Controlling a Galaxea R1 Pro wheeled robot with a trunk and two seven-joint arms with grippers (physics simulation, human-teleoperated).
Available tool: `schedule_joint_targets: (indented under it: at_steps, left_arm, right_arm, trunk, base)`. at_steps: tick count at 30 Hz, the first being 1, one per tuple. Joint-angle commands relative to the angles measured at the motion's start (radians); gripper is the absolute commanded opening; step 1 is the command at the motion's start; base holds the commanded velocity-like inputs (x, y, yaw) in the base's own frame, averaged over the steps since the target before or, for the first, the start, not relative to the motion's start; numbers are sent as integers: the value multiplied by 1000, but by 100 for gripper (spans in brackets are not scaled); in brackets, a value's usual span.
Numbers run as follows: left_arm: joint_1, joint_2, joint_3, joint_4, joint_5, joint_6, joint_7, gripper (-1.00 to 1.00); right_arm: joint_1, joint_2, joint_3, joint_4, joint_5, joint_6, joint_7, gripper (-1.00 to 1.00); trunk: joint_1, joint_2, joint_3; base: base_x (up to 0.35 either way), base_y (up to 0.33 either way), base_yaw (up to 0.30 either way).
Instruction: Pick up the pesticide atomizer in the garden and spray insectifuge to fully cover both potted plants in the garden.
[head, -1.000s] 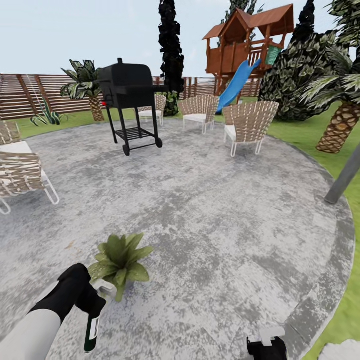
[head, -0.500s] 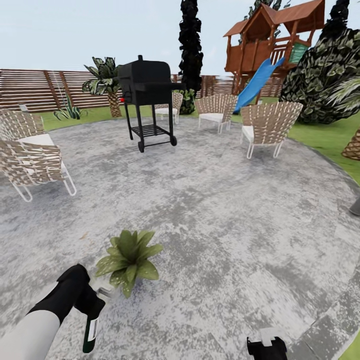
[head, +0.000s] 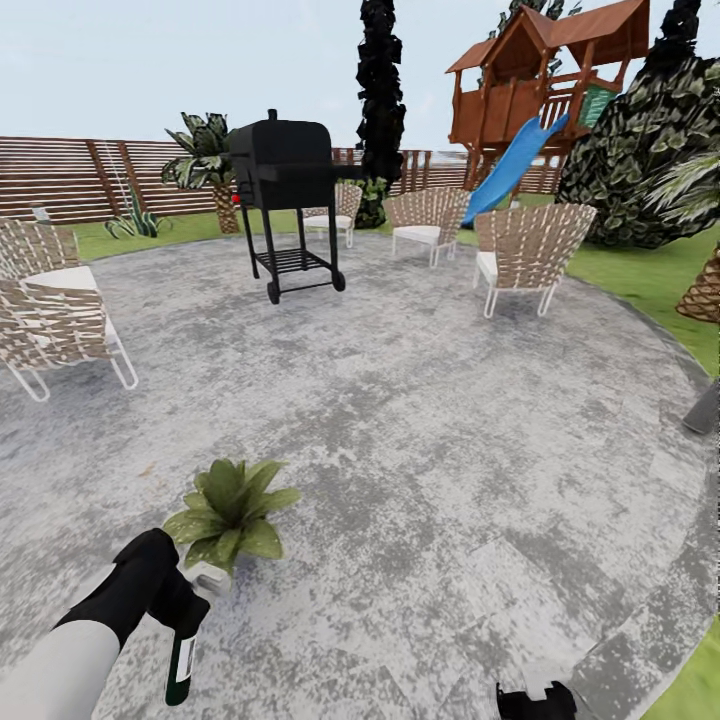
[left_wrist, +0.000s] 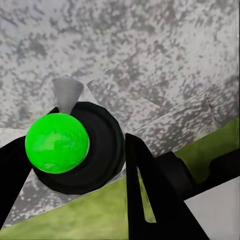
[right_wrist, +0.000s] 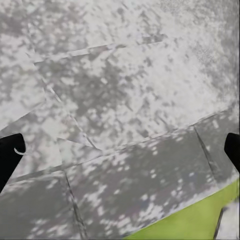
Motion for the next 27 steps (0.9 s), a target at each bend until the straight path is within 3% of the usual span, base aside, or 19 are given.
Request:
schedule_joint_targets:
  at_steps: [1, 13, 27]
  left_arm:
    - [0, 0, 4, -2, -9, 5, -10, -100]
    - [-2, 7, 8, -3, -8, 8, -10, -100]
    - [-10, 4, 6, -2, -8, 9, -12, -100]
  right_arm:
    - [-1, 1, -8, 1, 10, -4, -2, 100]
    - [-1, 2, -8, 1, 10, -4, -2, 100]
    - [-1, 1, -8, 1, 10, -3, -1, 100]
  trunk:
    - [0, 0, -1]
    - [0, 0, -1]
    - [0, 0, -1]
  base:
    - [28, -272, 29]
    - [186, -186, 246]
    - [11, -38, 266]
